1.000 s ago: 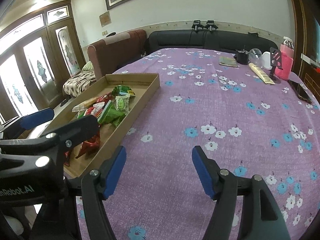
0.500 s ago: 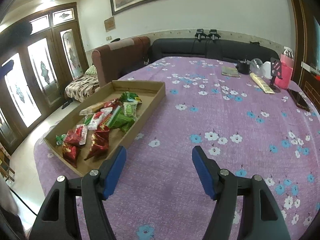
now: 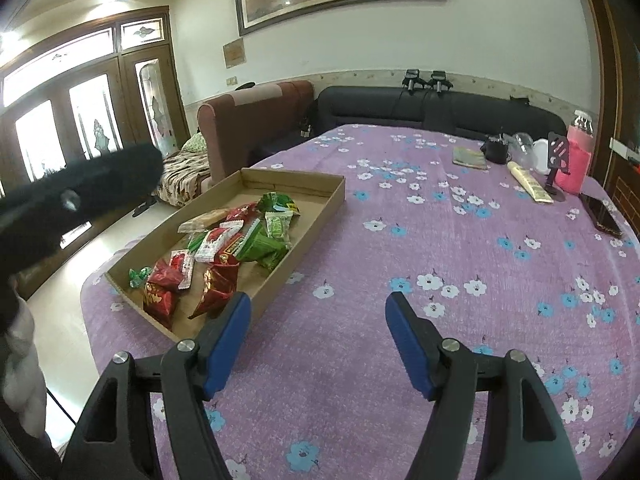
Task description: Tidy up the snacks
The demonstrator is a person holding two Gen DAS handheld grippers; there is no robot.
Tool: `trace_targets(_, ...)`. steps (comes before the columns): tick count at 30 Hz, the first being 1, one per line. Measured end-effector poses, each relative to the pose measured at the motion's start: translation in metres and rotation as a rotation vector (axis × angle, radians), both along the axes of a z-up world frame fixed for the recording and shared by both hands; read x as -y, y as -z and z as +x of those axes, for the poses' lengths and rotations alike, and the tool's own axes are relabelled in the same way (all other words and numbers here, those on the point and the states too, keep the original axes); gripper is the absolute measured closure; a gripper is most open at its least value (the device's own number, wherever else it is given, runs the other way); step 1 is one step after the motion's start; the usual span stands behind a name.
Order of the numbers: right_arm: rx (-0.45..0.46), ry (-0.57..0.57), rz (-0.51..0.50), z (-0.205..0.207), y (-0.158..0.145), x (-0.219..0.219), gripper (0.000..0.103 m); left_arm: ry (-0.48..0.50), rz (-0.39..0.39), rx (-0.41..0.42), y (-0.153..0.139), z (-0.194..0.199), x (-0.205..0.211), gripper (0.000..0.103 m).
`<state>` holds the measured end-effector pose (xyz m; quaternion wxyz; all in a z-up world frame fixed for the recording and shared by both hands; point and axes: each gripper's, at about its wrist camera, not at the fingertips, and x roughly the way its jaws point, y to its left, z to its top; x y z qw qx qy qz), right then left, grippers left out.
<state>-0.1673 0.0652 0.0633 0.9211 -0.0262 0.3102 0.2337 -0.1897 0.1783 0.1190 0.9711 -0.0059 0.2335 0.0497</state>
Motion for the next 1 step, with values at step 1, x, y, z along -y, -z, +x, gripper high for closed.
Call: trace_targets(1,-0.011,0.005,0.005,0.0024,-0.0004,0.0038,0.032,0.001,0.003,-0.022,0.002,0.006,0.0046,0.001)
